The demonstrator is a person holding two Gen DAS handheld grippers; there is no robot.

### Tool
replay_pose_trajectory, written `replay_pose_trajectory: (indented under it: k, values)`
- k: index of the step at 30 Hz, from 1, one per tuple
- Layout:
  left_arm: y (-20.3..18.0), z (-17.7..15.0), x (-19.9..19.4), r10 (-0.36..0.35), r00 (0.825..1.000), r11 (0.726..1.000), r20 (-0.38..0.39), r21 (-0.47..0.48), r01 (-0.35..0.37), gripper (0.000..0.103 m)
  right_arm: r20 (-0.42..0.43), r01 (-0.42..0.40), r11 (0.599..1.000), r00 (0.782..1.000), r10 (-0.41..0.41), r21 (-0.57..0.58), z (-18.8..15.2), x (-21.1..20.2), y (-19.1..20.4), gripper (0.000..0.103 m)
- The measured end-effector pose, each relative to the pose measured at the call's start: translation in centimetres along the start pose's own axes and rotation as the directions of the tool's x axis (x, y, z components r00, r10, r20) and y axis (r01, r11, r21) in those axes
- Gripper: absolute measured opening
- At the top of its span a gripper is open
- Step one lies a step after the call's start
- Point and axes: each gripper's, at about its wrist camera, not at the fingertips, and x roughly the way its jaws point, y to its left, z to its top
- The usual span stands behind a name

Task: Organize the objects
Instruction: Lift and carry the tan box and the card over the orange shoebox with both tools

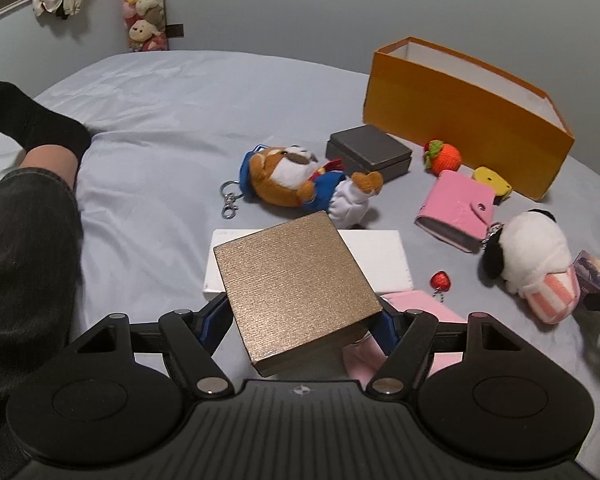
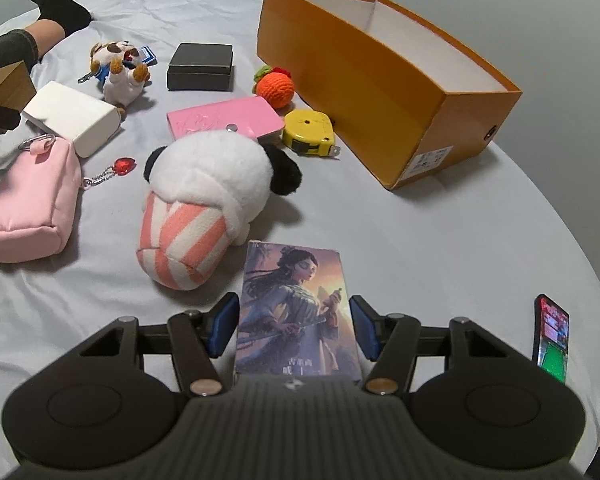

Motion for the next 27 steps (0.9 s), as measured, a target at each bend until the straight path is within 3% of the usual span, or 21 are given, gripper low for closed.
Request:
replay_pose_trajectory:
  k: [8, 14, 27]
  values:
    - [-1.0, 1.0, -0.1, -0.031, 0.999, 0.999, 0.013, 0.037, 0.031, 0.082, 0.029, -0.004, 1.000, 1.000, 0.003, 0.026, 0.2, -1.3, -0.7, 0.061]
    - [-3.8, 4.2, 0.1, -0.112, 0.993, 0.986, 0.033, 0.129, 0.107, 0.082, 0.081, 0.010, 0.999, 0.997, -0.013, 0.035, 2.1, -3.1, -1.9, 0.061]
    - [-9.7, 12.2, 1.5, -0.278, 0.956, 0.929, 0.091, 0.277, 0.244, 0.082, 0.183, 0.037, 0.999, 0.982, -0.042, 0.029, 8.8, -4.1, -5.3, 0.061]
